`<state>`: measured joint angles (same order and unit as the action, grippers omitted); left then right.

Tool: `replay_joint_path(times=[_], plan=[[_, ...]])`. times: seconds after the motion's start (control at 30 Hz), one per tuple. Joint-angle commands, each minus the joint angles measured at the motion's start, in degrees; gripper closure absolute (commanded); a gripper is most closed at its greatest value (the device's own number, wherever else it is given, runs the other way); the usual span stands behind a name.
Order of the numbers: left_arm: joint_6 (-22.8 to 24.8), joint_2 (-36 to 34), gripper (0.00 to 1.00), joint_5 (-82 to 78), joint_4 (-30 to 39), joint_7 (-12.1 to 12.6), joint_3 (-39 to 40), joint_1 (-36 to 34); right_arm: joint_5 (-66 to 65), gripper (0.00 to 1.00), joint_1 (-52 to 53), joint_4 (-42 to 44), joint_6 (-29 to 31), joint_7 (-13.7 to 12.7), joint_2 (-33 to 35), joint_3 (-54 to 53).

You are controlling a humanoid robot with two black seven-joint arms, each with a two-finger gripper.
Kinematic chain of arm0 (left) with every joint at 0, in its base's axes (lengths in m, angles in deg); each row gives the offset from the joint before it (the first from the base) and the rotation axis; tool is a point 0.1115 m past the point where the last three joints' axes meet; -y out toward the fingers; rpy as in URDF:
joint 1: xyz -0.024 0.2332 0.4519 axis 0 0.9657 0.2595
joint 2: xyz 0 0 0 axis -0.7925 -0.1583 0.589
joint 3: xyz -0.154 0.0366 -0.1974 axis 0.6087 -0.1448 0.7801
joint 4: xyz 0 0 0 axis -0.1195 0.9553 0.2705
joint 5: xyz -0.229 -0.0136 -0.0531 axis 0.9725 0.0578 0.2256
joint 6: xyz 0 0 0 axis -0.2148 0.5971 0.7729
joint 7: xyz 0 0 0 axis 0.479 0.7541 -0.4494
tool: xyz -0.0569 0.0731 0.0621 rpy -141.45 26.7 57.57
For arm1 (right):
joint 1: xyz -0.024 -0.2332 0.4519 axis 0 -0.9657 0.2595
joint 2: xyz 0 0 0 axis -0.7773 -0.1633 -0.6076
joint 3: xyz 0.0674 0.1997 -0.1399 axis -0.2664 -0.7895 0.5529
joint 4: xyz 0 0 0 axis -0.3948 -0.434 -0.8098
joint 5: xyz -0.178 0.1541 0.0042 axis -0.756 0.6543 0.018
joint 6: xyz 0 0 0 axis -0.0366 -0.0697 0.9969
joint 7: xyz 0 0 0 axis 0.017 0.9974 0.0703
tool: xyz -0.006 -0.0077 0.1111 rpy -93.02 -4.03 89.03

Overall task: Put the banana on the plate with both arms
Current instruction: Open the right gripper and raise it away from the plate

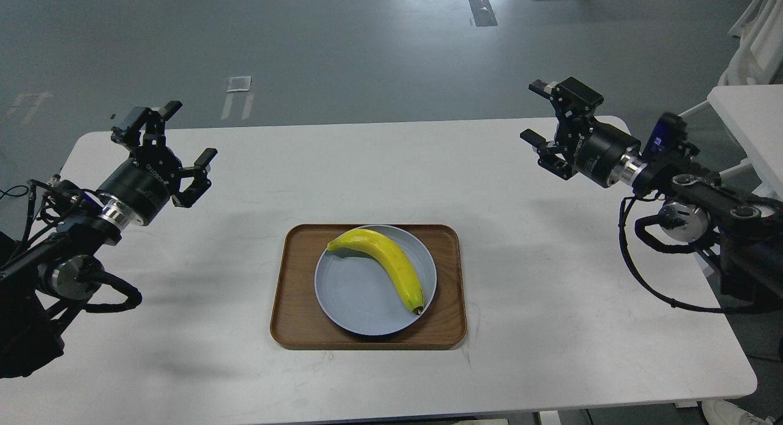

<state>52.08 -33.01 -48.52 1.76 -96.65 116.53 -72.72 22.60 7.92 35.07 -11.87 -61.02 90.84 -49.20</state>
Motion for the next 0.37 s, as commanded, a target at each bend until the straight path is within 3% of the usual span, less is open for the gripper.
replay_joint_path(times=[0.0,0.33], plan=[[0.0,2.61,0.02,0.01,-1.9,0.0,0.0,-0.01,0.39,0.02,-5.32,-0.02,0.0,0.01,-0.75,-5.58],[0.0,7.01,0.02,0.01,-6.56,0.0,0.0,-0.19,0.48,0.0,-10.25,0.15,0.0,0.01,-2.33,-10.78]])
